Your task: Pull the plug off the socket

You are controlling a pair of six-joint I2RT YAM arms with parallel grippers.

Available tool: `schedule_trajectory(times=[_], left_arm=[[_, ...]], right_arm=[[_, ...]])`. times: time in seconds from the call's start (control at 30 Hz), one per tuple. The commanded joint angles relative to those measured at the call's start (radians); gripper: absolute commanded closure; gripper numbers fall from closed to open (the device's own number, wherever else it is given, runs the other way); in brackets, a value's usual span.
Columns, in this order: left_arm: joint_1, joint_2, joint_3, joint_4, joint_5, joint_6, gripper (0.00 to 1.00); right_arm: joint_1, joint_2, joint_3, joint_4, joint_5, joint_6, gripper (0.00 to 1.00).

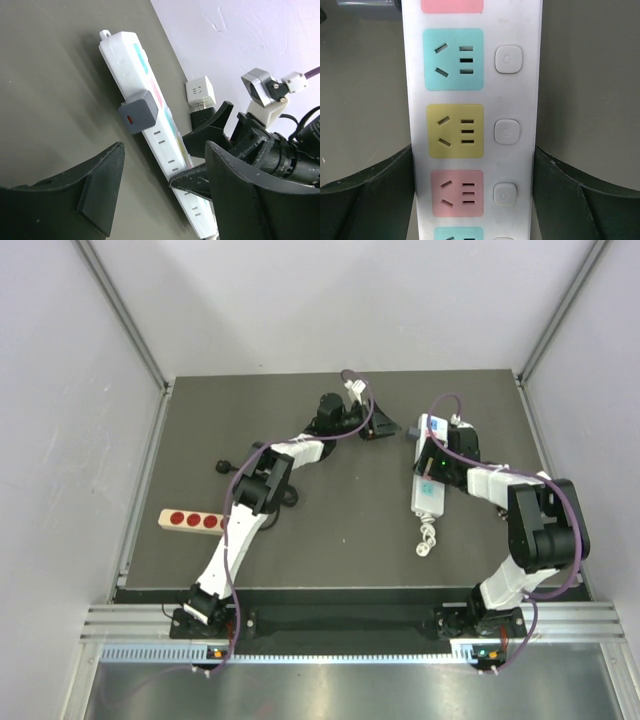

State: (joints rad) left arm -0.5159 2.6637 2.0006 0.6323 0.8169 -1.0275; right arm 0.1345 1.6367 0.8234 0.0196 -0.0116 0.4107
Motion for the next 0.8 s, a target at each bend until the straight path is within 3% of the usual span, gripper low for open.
schedule_trajectory(times=[0.0,0.27,0.43,0.77], left_arm=[[-0.018,0.016,0.066,-0.009,-0.025,0.017,0.30],[-0.042,0.061,0.145,-0.160,-0.113,0.050,0.35],[-0.042,0.074,0.165,-0.177,-0.134,0.047,0.42],[-0.058,0.128,0.234,-0.169,-0.140,0.011,0.41]], right_arm=[[0.001,0.012,0.016,0.072,-0.051,-0.013,1.00],[-0.001,0.017,0.022,0.074,-0.053,-0.012,1.00],[0.001,0.018,0.022,0.075,-0.053,-0.009,1.00],[0.001,0.028,0.029,0.068,-0.056,-0.010,1.00]])
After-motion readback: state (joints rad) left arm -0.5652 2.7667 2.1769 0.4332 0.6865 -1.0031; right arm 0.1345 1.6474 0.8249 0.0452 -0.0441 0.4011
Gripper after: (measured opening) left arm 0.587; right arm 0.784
